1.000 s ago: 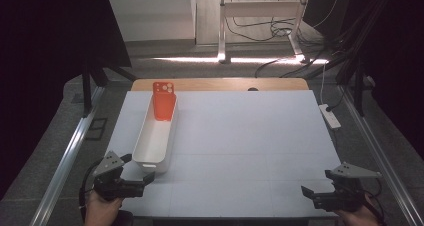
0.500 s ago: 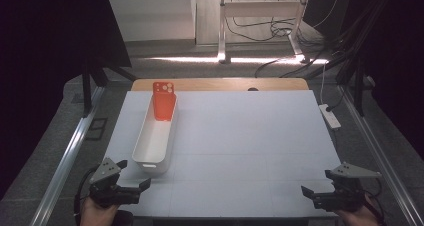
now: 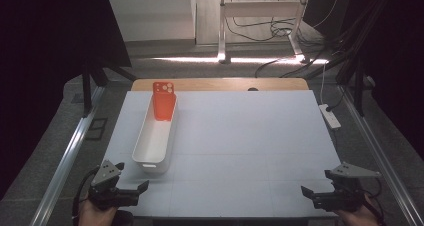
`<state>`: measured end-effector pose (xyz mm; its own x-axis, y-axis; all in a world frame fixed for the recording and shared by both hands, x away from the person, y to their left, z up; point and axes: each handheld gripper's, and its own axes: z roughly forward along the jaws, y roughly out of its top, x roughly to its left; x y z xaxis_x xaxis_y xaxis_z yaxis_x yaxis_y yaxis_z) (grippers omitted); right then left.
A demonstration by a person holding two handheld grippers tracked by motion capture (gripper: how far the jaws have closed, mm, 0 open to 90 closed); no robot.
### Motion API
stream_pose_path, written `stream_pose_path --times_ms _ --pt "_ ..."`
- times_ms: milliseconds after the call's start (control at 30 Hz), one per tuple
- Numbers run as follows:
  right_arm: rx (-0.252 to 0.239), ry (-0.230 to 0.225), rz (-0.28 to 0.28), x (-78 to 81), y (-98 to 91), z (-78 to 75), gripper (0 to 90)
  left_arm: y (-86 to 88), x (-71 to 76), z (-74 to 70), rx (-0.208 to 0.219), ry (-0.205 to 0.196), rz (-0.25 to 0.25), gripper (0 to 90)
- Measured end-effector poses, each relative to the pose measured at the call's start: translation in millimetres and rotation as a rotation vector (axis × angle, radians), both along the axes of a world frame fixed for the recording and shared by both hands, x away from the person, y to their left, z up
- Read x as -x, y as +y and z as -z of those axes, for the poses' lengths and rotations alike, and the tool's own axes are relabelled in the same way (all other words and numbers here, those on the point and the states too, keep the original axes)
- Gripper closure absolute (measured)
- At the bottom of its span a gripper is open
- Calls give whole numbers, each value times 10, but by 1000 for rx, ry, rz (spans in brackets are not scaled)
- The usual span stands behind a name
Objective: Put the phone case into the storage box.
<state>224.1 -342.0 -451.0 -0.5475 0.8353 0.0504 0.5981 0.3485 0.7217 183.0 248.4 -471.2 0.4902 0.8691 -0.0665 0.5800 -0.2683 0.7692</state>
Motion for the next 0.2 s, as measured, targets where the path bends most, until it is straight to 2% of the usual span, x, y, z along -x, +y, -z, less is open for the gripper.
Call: stream_pose_path --times_ms 133,200 --pt "2 3 -3 -3 1 2 6 -12 -17 5 -14 16 1 0" --pt "5 4 -7 -8 2 9 6 -8 -25 4 -3 18 -1 0"
